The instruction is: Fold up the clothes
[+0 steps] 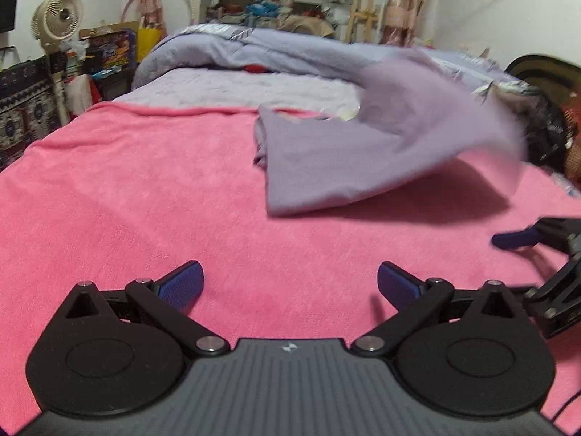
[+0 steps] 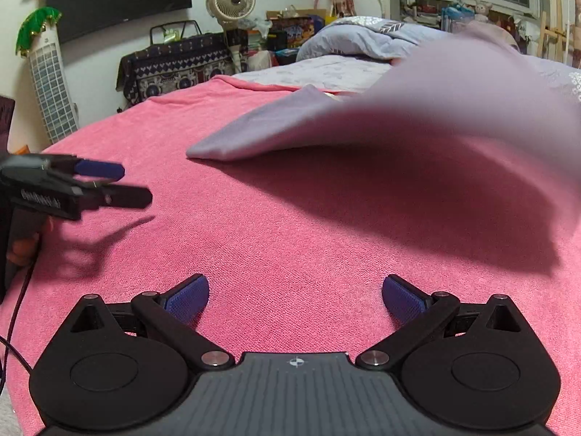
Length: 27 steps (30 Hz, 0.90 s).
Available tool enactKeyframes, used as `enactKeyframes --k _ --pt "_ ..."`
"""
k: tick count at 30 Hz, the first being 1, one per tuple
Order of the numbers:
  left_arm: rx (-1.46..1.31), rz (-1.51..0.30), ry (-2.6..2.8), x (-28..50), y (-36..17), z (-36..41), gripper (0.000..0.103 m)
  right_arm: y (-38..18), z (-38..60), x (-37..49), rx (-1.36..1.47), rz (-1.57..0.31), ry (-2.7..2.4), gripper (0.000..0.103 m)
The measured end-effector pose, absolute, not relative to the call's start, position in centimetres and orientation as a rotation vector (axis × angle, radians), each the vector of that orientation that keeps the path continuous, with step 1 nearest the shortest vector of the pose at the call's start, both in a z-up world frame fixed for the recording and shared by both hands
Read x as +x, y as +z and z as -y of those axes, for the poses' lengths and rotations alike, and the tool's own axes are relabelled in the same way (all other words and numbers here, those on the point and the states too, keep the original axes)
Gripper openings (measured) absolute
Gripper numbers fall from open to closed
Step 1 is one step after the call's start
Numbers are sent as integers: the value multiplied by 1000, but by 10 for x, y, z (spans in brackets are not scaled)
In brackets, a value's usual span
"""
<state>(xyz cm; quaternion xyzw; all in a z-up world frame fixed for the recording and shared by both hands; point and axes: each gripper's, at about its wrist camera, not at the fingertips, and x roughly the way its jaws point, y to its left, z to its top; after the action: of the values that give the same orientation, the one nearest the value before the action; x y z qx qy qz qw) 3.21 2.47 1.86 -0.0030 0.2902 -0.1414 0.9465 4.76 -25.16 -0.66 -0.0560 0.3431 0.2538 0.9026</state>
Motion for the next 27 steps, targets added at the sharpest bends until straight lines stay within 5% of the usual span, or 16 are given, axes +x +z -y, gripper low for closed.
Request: enactKeyframes --k 5,14,16,18,19,23,27 --pt "41 -488 -321 69 49 -9 103 -7 251 48 -115 -709 525 103" --pt "69 -724 -297 195 9 51 101 -9 243 53 -129 -722 502 103" --pt "60 -703 -300 198 6 57 92 -5 247 54 -87 -745 493 103" --pt "77 -652 -318 191 13 60 69 3 252 47 -114 -772 460 103" --pt "86 -628 -337 187 19 60 66 10 255 41 -155 -766 405 102" --pt "82 -556 -336 199 34 57 77 51 289 21 -232 -460 212 103" --pt "107 -653 -276 235 20 63 82 60 324 98 -160 -461 105 97"
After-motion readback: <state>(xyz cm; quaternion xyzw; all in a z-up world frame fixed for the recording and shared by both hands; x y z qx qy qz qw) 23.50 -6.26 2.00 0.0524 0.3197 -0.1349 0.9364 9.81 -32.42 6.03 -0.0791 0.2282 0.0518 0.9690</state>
